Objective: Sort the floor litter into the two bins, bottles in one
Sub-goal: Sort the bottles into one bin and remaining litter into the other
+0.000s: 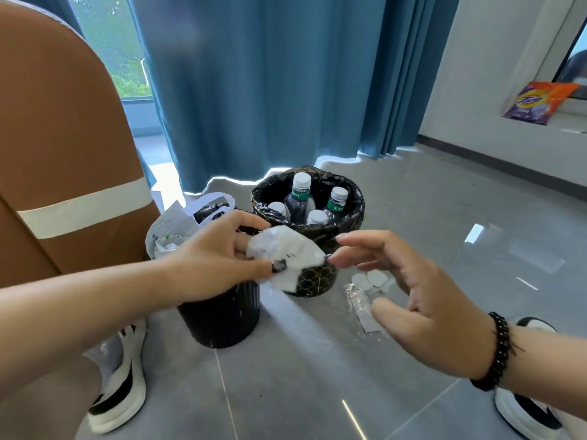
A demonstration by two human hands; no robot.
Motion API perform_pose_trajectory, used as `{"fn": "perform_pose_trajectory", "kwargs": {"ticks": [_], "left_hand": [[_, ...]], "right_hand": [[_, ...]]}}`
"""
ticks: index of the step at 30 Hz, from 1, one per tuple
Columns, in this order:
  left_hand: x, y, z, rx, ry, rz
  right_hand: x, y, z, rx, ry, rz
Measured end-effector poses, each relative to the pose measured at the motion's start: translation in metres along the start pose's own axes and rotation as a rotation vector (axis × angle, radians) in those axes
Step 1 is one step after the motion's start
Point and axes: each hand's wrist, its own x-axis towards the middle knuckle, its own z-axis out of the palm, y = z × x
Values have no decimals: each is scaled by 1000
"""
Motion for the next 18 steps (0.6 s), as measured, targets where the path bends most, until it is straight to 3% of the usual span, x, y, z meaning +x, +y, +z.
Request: {"fn": "perform_pose_trajectory", "kwargs": {"ticks": [3,5,7,10,14,18], "left_hand": [[18,-22,-48,113,210,-76],[23,-33,-78,127,260,-110],[24,-38,-99,158,339,-92],[26,-35,-119,434,470,-1],[35,-32,-134,892,406,94],[58,-43,-140,1149,299,112]], "right_hand": [[-1,16,3,-144,12,-35],[3,24,10,-162,-23,-76],[1,25,14,-172,-81,-155],[-3,35,27,-254,-235,-208],[-4,46,32,-350,-370,-256],[-1,53,32,-325,-387,-214]]}}
